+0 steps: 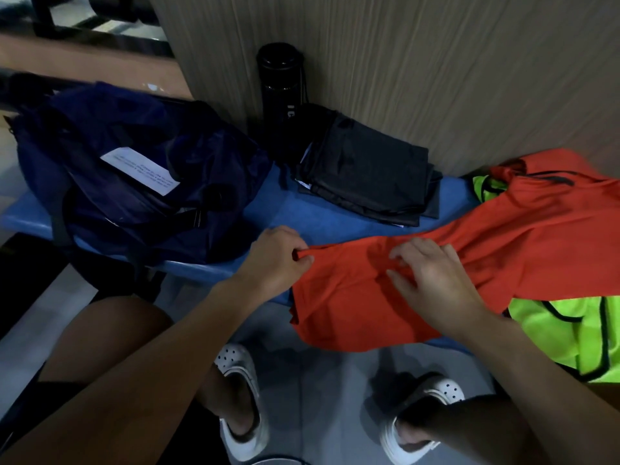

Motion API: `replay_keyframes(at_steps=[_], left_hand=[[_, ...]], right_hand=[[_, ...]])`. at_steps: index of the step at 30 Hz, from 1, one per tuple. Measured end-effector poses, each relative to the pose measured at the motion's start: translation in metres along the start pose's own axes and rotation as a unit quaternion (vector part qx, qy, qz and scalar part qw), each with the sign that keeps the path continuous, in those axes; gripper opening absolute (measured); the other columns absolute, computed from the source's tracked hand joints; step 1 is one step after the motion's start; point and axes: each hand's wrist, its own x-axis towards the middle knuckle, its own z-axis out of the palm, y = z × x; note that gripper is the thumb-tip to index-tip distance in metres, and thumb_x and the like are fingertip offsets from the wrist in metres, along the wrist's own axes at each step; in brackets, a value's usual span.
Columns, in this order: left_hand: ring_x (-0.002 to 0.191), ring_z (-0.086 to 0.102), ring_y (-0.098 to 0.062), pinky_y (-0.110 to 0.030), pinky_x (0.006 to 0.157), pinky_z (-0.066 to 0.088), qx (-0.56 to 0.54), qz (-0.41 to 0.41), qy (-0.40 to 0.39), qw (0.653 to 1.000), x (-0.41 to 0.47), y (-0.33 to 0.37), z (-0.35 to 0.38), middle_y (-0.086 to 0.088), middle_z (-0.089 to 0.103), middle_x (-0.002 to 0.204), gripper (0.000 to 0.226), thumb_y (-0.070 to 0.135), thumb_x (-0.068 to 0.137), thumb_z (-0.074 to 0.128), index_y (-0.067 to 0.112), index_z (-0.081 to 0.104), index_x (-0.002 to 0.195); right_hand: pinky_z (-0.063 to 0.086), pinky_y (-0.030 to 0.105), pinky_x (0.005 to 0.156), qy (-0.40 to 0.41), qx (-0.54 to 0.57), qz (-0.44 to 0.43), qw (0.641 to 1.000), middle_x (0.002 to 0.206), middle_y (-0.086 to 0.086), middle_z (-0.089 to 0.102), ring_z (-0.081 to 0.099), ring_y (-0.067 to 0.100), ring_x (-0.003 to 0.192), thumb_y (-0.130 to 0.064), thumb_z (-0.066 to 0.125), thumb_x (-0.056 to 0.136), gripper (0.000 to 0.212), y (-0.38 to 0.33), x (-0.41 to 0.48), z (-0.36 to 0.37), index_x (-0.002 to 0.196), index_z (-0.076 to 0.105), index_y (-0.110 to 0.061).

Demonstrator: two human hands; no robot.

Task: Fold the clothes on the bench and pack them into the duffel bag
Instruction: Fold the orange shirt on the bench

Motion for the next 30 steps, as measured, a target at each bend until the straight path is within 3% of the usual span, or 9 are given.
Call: replay_keyframes(at_steps=[2, 5, 11, 15, 19, 21, 23, 25, 30], left_hand=[[0.096, 0.063, -0.018, -0.049, 0.095, 0.048, 0.013, -0.009, 0.005, 1.0, 0.004, -0.001, 0.001, -0.001, 0.068, 0.097, 0.014, 0.026, 0.089, 0.071, 0.012, 0.077, 0.087], [0.088, 0.066, -0.017, -0.044, 0.098, 0.045, 0.056, -0.013, -0.01, 0.998, 0.008, 0.001, -0.002, 0.001, 0.073, 0.087, 0.013, 0.025, 0.09, 0.071, 0.014, 0.078, 0.088], [0.081, 0.066, -0.03, -0.038, 0.082, 0.052, 0.053, -0.009, 0.102, 0.993, 0.03, -0.012, -0.017, -0.018, 0.071, 0.085, 0.011, -0.001, 0.083, 0.063, -0.005, 0.074, 0.081], [0.109, 0.054, -0.038, -0.043, 0.101, 0.044, 0.09, -0.054, 0.093, 0.99, 0.028, -0.02, -0.004, -0.024, 0.053, 0.12, 0.039, 0.003, 0.085, 0.06, 0.002, 0.063, 0.124], [0.103, 0.055, -0.038, -0.051, 0.091, 0.048, 0.172, 0.109, 0.137, 0.969, 0.007, 0.003, 0.017, -0.017, 0.057, 0.117, 0.039, 0.022, 0.085, 0.052, 0.006, 0.063, 0.119], [0.125, 0.049, -0.036, -0.051, 0.106, 0.04, 0.179, 0.12, 0.057, 0.975, -0.005, 0.013, 0.033, -0.014, 0.051, 0.137, 0.056, 0.04, 0.091, 0.033, 0.012, 0.056, 0.133], [0.151, 0.014, -0.032, -0.049, 0.123, 0.011, 0.236, 0.063, -0.038, 0.969, -0.015, 0.01, 0.047, -0.009, 0.02, 0.164, 0.072, 0.055, 0.092, 0.01, 0.027, 0.027, 0.155], [0.154, -0.006, -0.029, -0.048, 0.124, -0.006, 0.284, 0.071, -0.061, 0.954, -0.013, -0.003, 0.053, -0.005, -0.001, 0.168, 0.074, 0.06, 0.089, -0.002, 0.035, 0.007, 0.158], [0.154, -0.008, -0.023, -0.051, 0.123, -0.008, 0.347, 0.111, -0.09, 0.927, 0.012, -0.024, 0.022, 0.0, -0.003, 0.168, 0.078, 0.063, 0.083, -0.003, 0.04, 0.004, 0.157]], right_hand=[[0.038, 0.039, 0.079, -0.032, 0.002, 0.005, 0.999, 0.096, -0.003, 0.06, 0.058, 0.024, 0.093, -0.026, 0.072, 0.081, 0.023, 0.006, -0.008, 0.001, 0.102, 0.064, -0.021], [0.033, 0.034, 0.09, -0.105, 0.005, 0.03, 0.994, 0.121, -0.006, 0.054, 0.05, 0.02, 0.112, -0.04, 0.066, 0.086, 0.044, 0.013, -0.021, 0.001, 0.127, 0.058, -0.025], [0.021, 0.038, 0.115, -0.19, 0.014, -0.002, 0.982, 0.16, -0.006, 0.013, 0.018, 0.015, 0.143, -0.058, 0.049, 0.088, 0.073, 0.005, -0.045, 0.004, 0.152, 0.027, -0.03], [0.02, 0.043, 0.116, -0.146, -0.033, 0.005, 0.989, 0.158, -0.001, 0.027, 0.022, 0.018, 0.146, -0.061, 0.023, 0.094, 0.063, 0.006, -0.05, 0.004, 0.143, 0.045, -0.027], [0.012, 0.046, 0.119, -0.171, -0.068, 0.035, 0.982, 0.161, 0.004, 0.022, 0.017, 0.021, 0.149, -0.062, 0.0, 0.097, 0.073, 0.012, -0.053, 0.01, 0.151, 0.031, -0.025], [0.016, 0.051, 0.116, -0.183, -0.09, 0.048, 0.978, 0.16, 0.011, 0.025, 0.023, 0.027, 0.147, -0.063, 0.002, 0.097, 0.074, 0.007, -0.057, 0.017, 0.151, 0.029, -0.021], [0.024, 0.056, 0.114, -0.193, -0.102, 0.066, 0.974, 0.157, 0.016, 0.029, 0.029, 0.032, 0.145, -0.064, 0.003, 0.097, 0.076, 0.0, -0.059, 0.02, 0.15, 0.032, -0.017], [0.031, 0.059, 0.111, -0.192, -0.109, 0.065, 0.973, 0.155, 0.018, 0.032, 0.033, 0.034, 0.143, -0.064, 0.005, 0.098, 0.077, -0.005, -0.061, 0.021, 0.149, 0.035, -0.015], [0.038, 0.049, 0.102, -0.138, -0.088, 0.041, 0.986, 0.154, 0.006, 0.037, 0.043, 0.025, 0.133, -0.059, 0.015, 0.098, 0.064, -0.014, -0.052, 0.006, 0.15, 0.03, -0.026]])
